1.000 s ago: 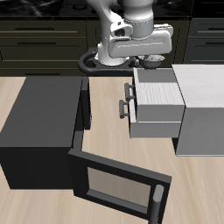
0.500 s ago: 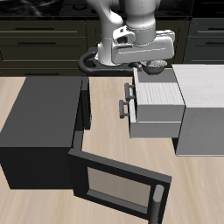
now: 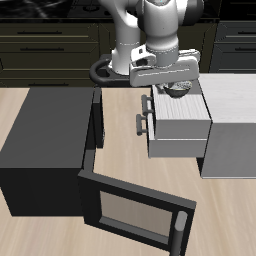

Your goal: Place the bowl in the top drawer

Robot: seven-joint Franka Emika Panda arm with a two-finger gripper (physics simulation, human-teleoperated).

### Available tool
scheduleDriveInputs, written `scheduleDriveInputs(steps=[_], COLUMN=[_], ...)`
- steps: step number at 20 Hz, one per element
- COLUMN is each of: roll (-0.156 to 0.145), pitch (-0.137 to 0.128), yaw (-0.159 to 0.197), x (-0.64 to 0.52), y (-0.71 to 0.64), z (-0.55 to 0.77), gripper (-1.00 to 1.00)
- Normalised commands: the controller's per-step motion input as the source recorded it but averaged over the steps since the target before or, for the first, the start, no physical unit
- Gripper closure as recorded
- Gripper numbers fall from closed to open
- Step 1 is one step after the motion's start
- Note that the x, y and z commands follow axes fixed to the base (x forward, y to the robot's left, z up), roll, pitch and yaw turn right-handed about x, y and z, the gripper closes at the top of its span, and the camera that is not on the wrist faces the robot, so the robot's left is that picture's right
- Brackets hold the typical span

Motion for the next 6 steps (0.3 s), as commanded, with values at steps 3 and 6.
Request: scheduleDriveInputs(steps=[3, 6], roll=[0.027, 0.024], pitch=[0.036, 0.060], yaw=[0.006, 0.013], x=[-0.01, 0.00], y=[0.06, 0.03], z=[-0.20, -0.29], gripper=[1.00, -1.00])
